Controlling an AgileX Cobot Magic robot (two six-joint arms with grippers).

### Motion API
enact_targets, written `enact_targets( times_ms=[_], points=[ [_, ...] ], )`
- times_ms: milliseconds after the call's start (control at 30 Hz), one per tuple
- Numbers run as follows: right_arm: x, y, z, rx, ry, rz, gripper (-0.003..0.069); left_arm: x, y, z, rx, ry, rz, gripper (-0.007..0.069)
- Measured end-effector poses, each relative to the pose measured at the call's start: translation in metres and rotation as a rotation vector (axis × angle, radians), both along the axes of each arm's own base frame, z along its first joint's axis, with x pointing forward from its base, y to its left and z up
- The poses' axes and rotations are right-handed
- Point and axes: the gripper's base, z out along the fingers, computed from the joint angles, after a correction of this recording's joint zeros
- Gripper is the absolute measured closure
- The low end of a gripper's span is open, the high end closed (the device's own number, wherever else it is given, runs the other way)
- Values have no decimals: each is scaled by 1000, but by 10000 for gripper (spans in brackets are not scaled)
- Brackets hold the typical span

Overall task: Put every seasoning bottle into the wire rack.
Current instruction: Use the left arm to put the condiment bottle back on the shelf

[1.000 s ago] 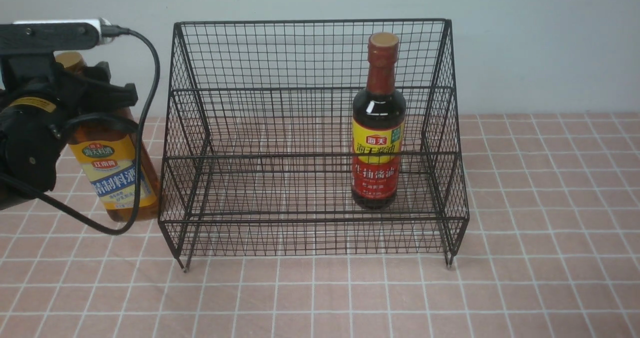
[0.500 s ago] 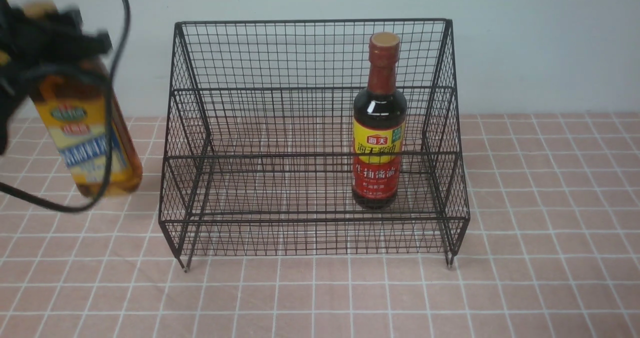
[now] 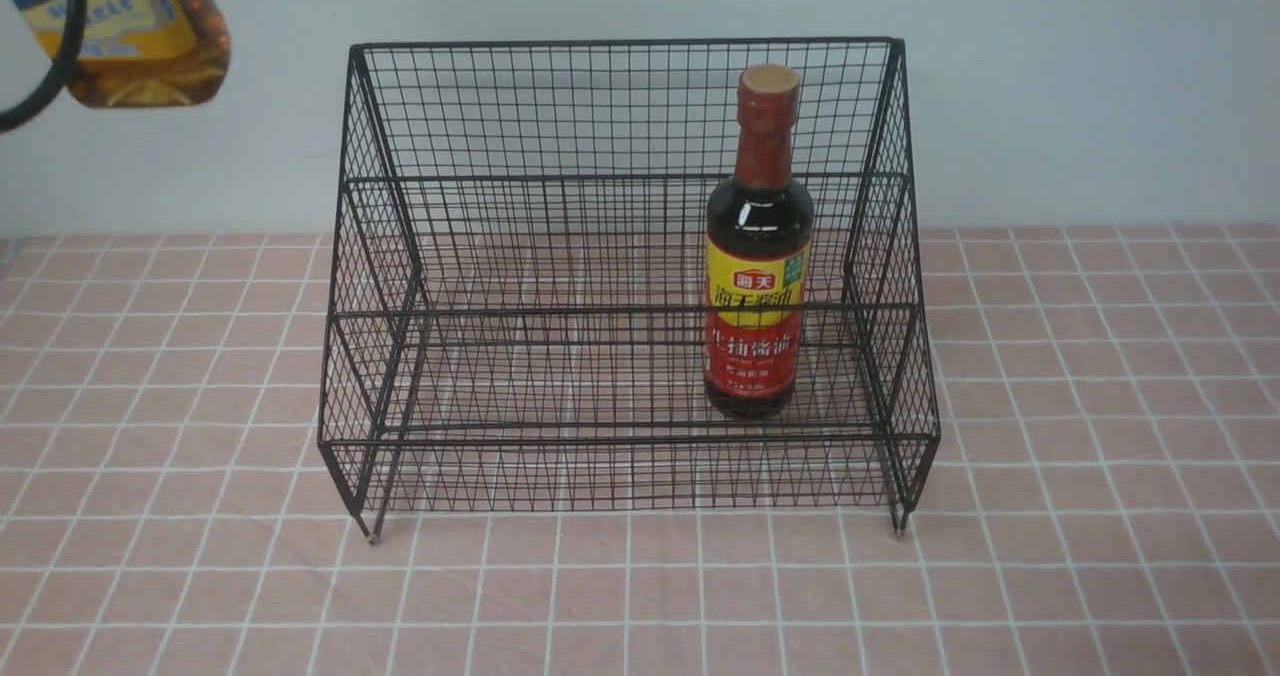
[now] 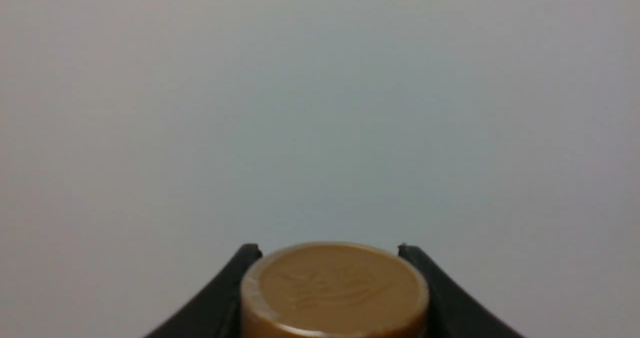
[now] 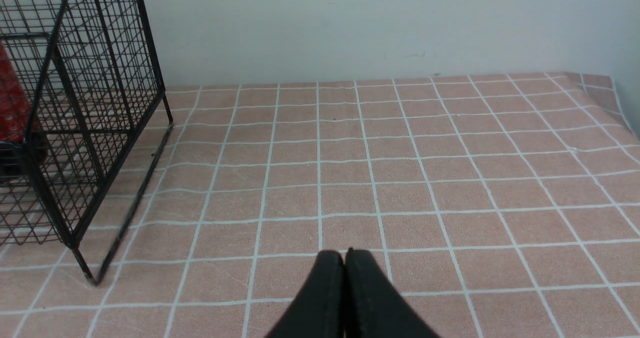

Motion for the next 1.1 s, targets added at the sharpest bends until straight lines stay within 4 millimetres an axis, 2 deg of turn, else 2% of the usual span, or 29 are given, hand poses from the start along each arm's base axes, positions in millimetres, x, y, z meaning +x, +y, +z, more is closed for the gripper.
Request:
enact_targets(
  times_ms=[200,333,400,467,667,900,1100],
  points=[
    [0,0,0,0,0,0,673,21,-32,-5,4,17,-92,324],
    [0,0,0,0,0,0,673,48,-63,-27,6,76,-166,324],
    [0,0,0,0,0,0,673,54,-70,-31,7,90,-181,324],
    [0,0,0,0,0,0,673,69,-81,-43,11,118,-199,324],
    [0,0,0,0,0,0,673,92,-89,-66,22,168,-201,324],
    [0,0,0,0,0,0,673,105,-94,-85,33,230,-206,324],
    [0,0,0,0,0,0,673,109,-100,-110,75,429,-259,324]
  ],
)
